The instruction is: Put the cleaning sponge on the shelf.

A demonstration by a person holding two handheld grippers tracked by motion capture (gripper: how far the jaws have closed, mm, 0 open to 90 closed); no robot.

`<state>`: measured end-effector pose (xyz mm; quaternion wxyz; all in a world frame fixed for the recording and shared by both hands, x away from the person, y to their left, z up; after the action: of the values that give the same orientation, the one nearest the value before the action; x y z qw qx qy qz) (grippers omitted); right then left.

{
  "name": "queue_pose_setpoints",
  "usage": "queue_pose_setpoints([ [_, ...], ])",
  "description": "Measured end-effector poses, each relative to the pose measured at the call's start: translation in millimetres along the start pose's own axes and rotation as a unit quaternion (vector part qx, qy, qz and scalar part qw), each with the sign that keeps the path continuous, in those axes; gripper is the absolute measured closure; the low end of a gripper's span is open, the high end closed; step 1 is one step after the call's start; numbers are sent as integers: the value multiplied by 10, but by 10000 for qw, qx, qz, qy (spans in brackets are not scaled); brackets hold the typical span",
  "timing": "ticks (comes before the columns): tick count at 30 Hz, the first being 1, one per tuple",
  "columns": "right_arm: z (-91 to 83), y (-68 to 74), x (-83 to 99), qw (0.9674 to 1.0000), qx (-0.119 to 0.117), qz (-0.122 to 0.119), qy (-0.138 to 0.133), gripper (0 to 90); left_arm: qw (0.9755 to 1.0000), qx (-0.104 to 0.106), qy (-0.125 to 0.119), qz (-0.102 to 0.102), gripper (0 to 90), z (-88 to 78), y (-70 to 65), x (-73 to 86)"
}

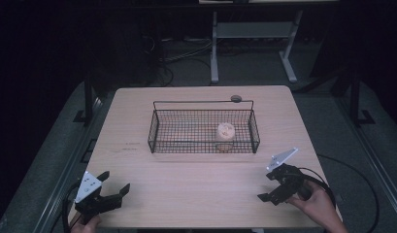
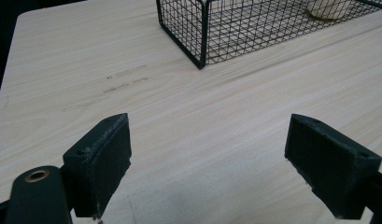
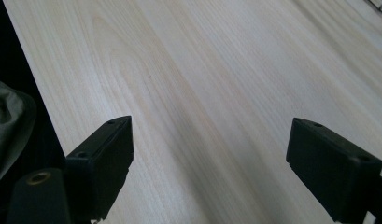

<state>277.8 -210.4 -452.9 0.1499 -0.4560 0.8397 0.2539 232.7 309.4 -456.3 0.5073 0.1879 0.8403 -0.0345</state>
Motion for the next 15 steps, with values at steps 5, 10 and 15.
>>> queue_pose_setpoints([
  [5, -14, 16, 92, 9999, 15, 49, -108, 144, 10000, 7, 7, 26, 138, 13, -7, -1],
  [10, -11, 47, 164, 9999, 13, 64, -151, 144, 10000, 36, 9, 30, 138, 19, -19, -3],
  [15, -6, 95, 198, 9997, 48, 9, -235, 144, 10000, 59, 11, 41, 138, 31, -37, -10],
])
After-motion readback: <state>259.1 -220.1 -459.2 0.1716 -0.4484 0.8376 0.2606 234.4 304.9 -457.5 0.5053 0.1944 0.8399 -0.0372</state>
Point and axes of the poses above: each handheld gripper's, and its own axes: z roughly forward along the jaws, x roughly out of its underside, y roughly to its left, the point moved 3 cm from there along z, roughly forward along the jaws, and after that the axes turned 9 degrees about -x, right-handed, at the moved point
